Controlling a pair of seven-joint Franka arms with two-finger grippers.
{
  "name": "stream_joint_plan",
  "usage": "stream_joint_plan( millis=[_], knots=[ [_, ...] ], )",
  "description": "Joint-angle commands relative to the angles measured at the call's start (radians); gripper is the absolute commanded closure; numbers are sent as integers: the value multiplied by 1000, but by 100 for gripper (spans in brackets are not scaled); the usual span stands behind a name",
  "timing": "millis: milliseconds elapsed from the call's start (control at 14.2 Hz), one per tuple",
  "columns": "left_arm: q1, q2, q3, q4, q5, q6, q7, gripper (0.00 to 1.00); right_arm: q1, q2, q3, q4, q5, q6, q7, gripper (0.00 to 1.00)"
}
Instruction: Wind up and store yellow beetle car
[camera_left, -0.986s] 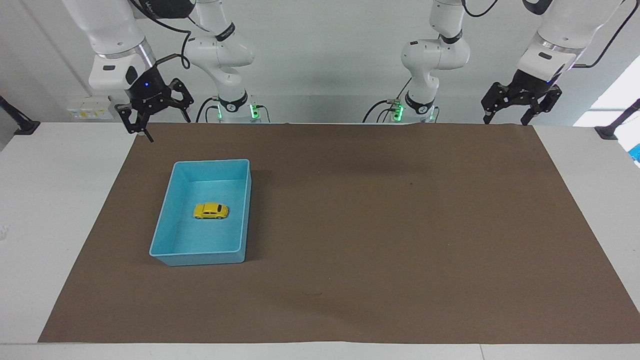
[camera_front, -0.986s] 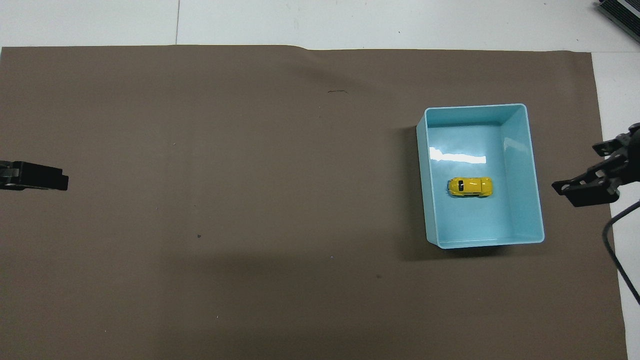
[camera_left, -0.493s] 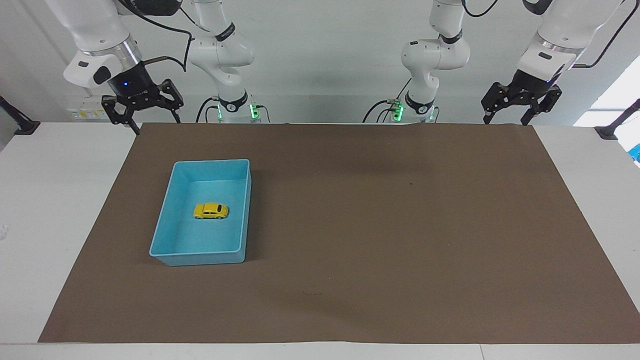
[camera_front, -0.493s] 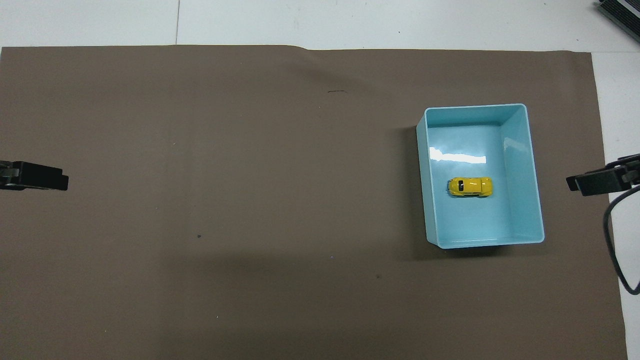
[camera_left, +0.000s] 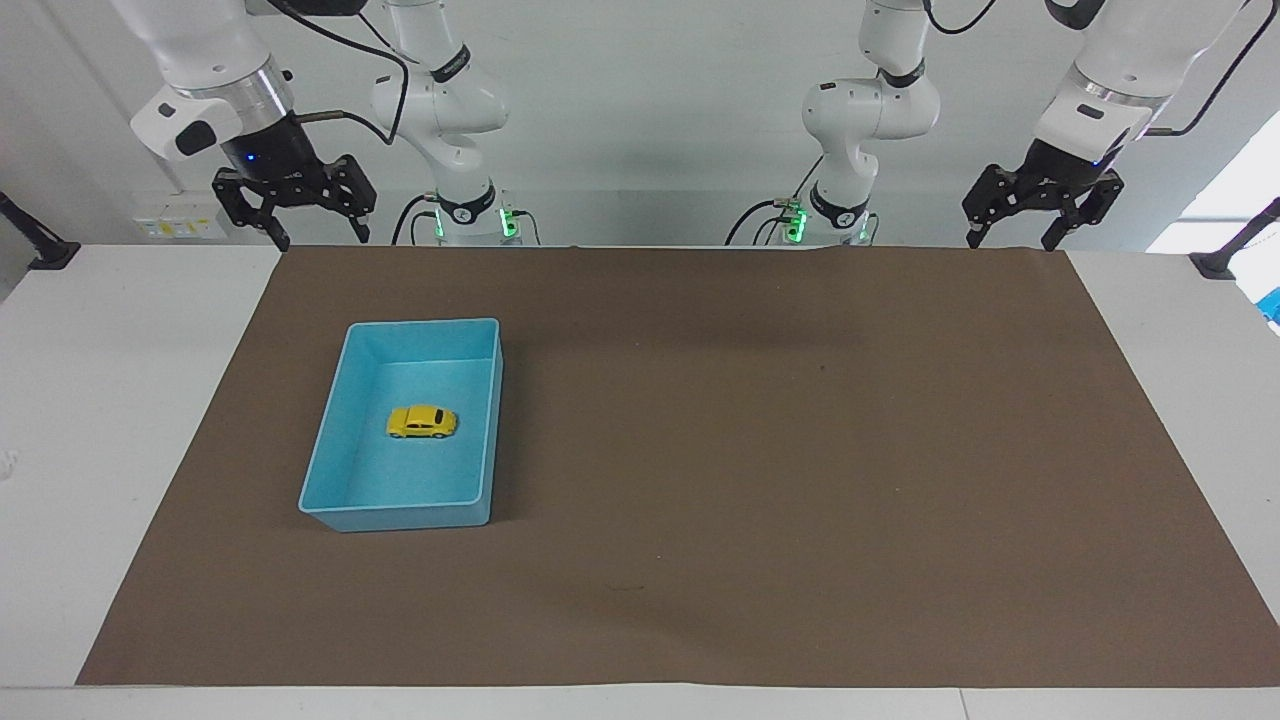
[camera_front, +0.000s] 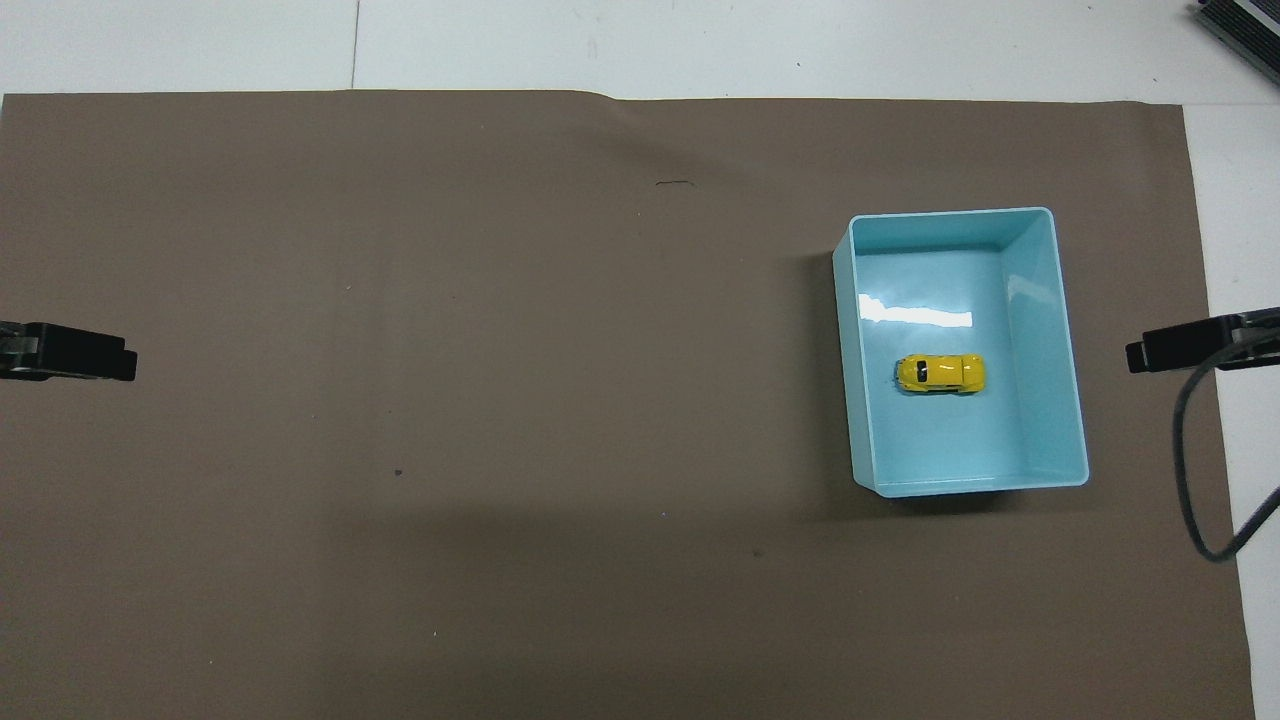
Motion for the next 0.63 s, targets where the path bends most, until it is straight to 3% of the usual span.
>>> stream_joint_plan(
  millis=[0, 563],
  knots=[
    [17, -3, -8, 7, -12, -17, 7, 0, -4, 0, 9, 25, -55, -21, 54, 0],
    [17, -3, -8, 7, -12, -17, 7, 0, -4, 2, 40, 25, -48, -12, 132, 0]
  ],
)
